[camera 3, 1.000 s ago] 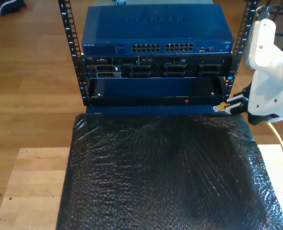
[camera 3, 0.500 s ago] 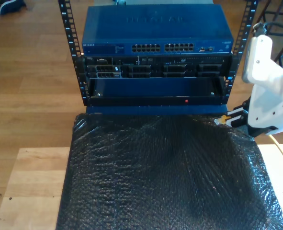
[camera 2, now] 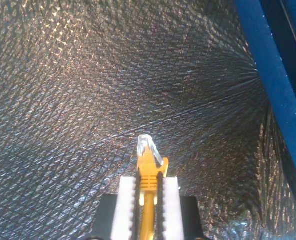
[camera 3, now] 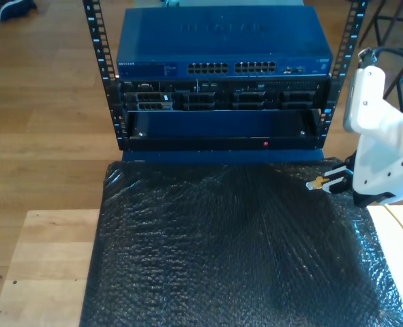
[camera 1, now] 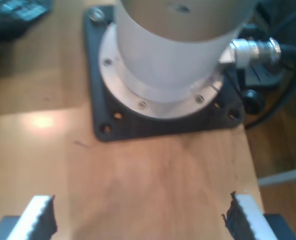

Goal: Grab the cable and plug it in

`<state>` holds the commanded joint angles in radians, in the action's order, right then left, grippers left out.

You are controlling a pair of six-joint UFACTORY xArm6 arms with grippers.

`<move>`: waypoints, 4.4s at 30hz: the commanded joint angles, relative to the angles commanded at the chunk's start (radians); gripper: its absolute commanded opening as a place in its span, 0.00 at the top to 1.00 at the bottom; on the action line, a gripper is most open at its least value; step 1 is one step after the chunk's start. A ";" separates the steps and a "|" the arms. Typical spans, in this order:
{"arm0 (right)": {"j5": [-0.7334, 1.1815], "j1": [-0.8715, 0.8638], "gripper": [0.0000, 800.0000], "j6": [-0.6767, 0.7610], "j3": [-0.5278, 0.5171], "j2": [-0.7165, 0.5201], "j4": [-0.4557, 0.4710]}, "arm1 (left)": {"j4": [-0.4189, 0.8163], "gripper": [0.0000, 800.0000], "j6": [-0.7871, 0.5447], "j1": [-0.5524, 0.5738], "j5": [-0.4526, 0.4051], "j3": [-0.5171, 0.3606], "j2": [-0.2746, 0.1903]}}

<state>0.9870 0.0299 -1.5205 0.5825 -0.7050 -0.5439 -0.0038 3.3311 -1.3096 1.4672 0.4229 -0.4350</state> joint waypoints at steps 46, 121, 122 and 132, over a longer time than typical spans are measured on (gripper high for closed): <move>-0.002 -0.005 1.00 0.000 -0.028 -0.032 0.012 | -0.038 0.00 -0.074 -0.095 -0.327 -0.269 -0.215; -0.809 0.183 1.00 0.002 -0.244 0.077 0.066 | -0.044 0.00 -0.233 -0.109 -0.473 -0.348 -0.118; -0.829 0.183 1.00 0.002 -0.258 0.074 0.068 | -0.044 0.00 -0.232 -0.109 -0.473 -0.347 -0.120; -0.967 0.178 1.00 -0.003 -0.318 0.011 0.114 | -0.044 0.00 -0.233 -0.109 -0.471 -0.348 -0.117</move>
<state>0.0203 0.2079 -1.5236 0.2649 -0.6943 -0.4304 -0.0483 3.0979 -1.4185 0.9962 0.0746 -0.5516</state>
